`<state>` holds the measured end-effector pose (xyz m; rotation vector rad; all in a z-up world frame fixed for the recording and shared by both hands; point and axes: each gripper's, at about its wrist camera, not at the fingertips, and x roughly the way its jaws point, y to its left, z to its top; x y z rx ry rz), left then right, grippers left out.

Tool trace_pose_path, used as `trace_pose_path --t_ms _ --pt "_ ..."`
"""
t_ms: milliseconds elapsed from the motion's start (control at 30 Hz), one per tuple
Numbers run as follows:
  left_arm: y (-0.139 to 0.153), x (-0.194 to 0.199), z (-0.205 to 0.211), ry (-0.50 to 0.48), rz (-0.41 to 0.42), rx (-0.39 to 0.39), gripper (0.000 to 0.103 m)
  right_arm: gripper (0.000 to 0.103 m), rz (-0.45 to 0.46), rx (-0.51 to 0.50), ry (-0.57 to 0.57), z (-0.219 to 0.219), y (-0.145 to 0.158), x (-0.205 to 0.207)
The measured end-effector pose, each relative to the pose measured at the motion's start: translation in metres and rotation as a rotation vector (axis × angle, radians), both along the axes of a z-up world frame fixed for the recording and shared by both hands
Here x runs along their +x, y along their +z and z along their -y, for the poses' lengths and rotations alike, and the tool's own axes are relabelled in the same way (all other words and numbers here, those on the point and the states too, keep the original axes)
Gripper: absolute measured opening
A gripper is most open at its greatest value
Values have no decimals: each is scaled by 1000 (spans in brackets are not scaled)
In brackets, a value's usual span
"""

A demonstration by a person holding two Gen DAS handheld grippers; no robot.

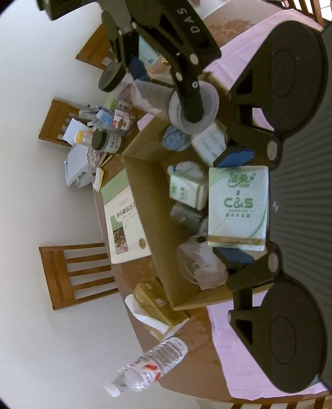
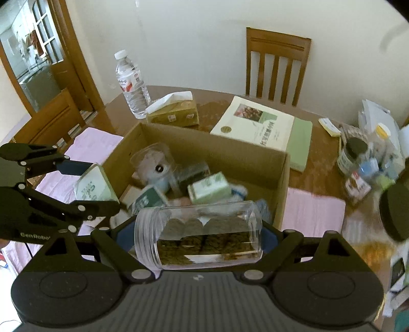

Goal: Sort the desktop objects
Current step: 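Carry tissue pack and cookie jar over the box and open both tools to drop them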

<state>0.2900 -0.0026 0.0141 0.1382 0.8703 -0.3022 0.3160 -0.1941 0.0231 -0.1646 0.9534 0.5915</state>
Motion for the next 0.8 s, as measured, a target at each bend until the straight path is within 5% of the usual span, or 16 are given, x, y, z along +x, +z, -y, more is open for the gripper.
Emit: trace_pose_path --t_ms 567,667,800 --pt "-13 63 17 -25 -38 64 64 95 -20 -107 64 -26 -12 82" --pt "-14 67 18 -26 -30 63 86 95 -14 -115 58 -28 -12 89" --pt "-14 69 17 -21 -27 68 89 103 -1 -100 45 -28 -11 95"
